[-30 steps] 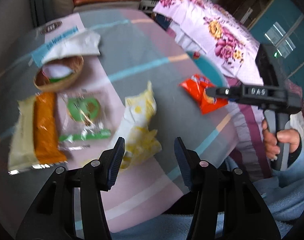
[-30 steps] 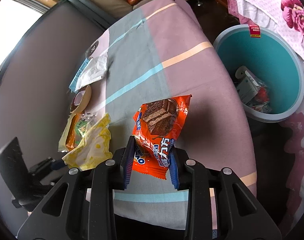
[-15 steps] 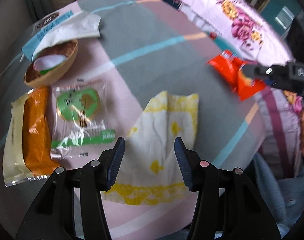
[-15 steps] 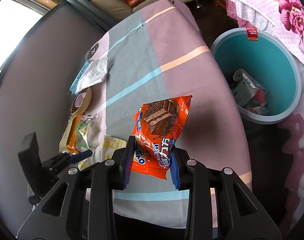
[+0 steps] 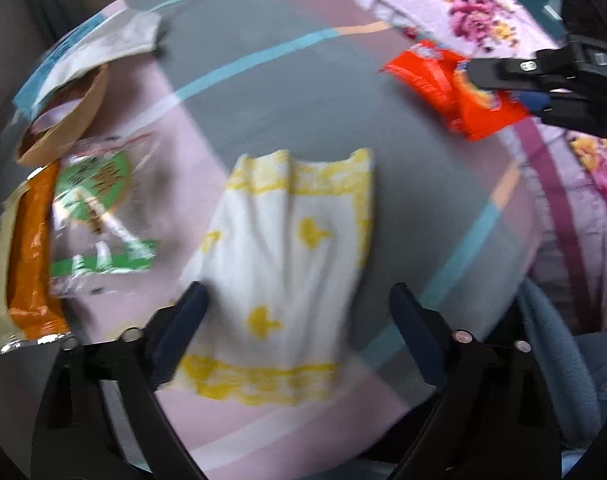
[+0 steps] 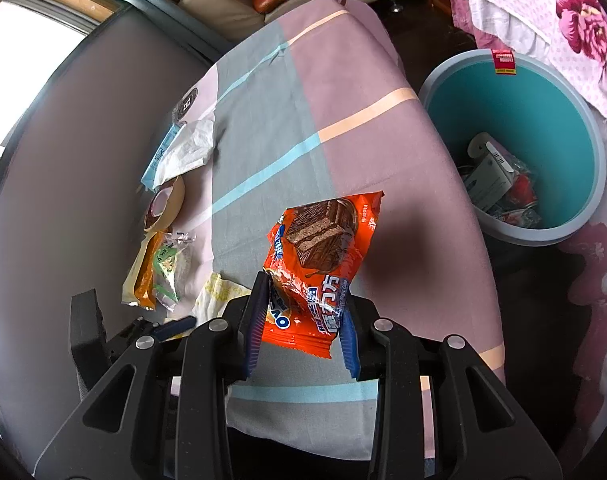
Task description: Collect trash
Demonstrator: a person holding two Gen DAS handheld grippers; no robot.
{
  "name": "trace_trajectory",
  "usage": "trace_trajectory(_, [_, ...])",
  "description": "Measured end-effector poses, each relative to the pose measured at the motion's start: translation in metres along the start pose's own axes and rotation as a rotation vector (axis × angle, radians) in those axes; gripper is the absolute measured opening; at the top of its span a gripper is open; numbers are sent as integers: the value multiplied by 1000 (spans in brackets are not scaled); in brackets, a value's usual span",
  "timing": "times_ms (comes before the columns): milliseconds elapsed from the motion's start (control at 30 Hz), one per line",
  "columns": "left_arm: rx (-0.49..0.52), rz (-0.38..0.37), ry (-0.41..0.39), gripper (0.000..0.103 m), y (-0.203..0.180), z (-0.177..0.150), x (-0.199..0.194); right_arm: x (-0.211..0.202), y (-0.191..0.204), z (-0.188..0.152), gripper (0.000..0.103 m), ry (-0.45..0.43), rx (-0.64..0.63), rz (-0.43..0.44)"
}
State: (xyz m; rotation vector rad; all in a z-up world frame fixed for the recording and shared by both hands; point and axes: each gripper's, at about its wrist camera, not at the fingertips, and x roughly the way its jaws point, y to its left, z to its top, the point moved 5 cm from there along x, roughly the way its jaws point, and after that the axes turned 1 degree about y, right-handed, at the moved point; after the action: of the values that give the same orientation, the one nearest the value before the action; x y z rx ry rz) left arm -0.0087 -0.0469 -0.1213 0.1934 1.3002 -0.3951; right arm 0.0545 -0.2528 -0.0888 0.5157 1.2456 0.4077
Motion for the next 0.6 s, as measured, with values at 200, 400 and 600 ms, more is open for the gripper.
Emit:
trace_trajectory(200, [-58,10,3,10,8,9,-5,-7,-3,1,30,-35,0,-8])
trace_trajectory(400, [-126,4,-80,9,7,25,-31,-13,-11,6,29,-65,17,-3])
trace_trajectory(600, [-134,-28,-158,9,-8,60,-50,-26,-23,17,28,-114,39,-7])
